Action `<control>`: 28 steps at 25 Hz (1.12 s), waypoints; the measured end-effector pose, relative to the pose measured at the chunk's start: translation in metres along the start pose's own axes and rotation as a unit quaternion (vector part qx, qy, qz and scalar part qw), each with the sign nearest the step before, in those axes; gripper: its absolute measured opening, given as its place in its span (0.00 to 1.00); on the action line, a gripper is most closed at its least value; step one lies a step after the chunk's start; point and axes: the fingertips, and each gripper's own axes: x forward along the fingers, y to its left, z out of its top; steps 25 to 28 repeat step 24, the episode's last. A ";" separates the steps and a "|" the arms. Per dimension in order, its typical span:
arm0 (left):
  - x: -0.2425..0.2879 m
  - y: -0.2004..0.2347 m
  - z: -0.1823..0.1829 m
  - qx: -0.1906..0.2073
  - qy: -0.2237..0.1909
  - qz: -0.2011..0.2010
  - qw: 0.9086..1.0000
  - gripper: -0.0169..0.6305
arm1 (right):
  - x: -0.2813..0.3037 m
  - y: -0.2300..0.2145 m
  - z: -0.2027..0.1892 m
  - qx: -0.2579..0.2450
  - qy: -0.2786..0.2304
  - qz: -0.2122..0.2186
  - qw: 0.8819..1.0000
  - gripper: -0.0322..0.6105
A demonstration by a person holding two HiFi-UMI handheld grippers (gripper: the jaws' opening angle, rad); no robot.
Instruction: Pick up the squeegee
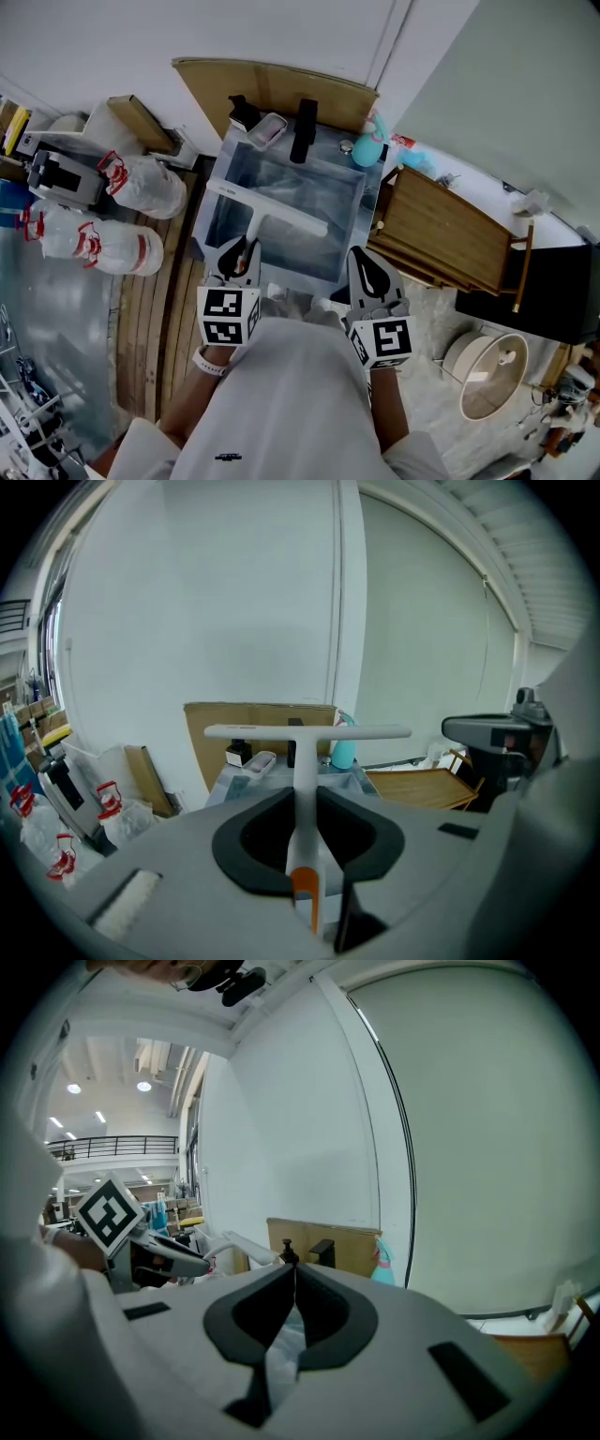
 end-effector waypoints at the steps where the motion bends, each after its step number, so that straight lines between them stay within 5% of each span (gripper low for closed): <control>1: 0.000 0.000 0.000 0.001 0.000 -0.001 1.000 0.13 | 0.000 0.000 0.000 -0.001 0.000 0.000 1.000 0.06; 28: -0.005 0.005 -0.009 0.000 0.004 -0.001 1.000 0.13 | -0.003 0.010 -0.008 0.008 0.010 0.002 1.000 0.06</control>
